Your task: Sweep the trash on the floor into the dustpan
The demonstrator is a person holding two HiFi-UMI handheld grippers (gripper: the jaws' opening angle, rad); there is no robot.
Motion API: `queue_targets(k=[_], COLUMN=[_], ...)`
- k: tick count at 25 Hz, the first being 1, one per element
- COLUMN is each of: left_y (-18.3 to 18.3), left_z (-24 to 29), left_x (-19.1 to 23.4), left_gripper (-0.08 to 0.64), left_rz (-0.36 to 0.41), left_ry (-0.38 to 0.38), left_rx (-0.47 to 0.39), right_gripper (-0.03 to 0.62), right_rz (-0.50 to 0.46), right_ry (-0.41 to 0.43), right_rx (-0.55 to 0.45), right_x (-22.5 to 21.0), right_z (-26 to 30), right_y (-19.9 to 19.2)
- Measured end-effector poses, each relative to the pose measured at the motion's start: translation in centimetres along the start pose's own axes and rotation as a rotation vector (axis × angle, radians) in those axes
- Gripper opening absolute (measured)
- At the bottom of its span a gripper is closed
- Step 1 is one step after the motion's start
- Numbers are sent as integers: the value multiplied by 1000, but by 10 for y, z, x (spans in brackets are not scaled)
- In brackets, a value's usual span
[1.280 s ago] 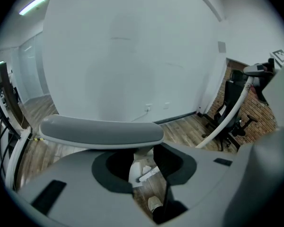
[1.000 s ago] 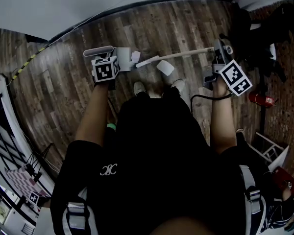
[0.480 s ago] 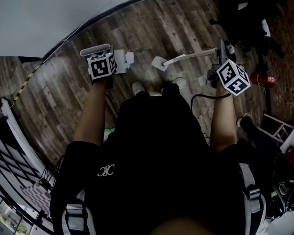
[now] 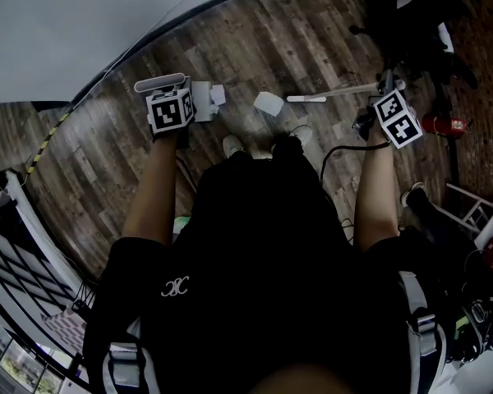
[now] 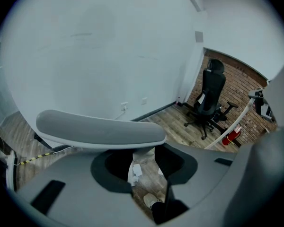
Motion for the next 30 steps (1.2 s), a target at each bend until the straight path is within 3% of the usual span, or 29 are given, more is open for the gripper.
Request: queue_targets(k=[6, 20, 25, 30], left_y=[-3, -13, -19, -26], left_z=[4, -1, -7, -13], left_x=[1, 17, 36, 47], left_gripper=[143, 147, 147, 147], left_rz=[-1, -51, -89, -111], left_ry=[3, -19, -18, -17], left_rx=[2, -30, -45, -58], right_gripper=[104, 115, 121, 123], right_rz=[-71, 70, 19, 10], right_ry=[191, 458, 663, 752], right_rx=[56, 232, 255, 286], right_x=[74, 235, 302, 331], right_z=[-12, 1, -18, -38], right_y=[-30, -54, -75, -83])
Point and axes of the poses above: the fingertips, and each gripper's own axes: z forward along the fingers, x to its left, y out of its top, the point moved 7 cm from there along -z, backward along the fingers, and after that the axes turned 9 degrees about -y, right-handed, at the moved point
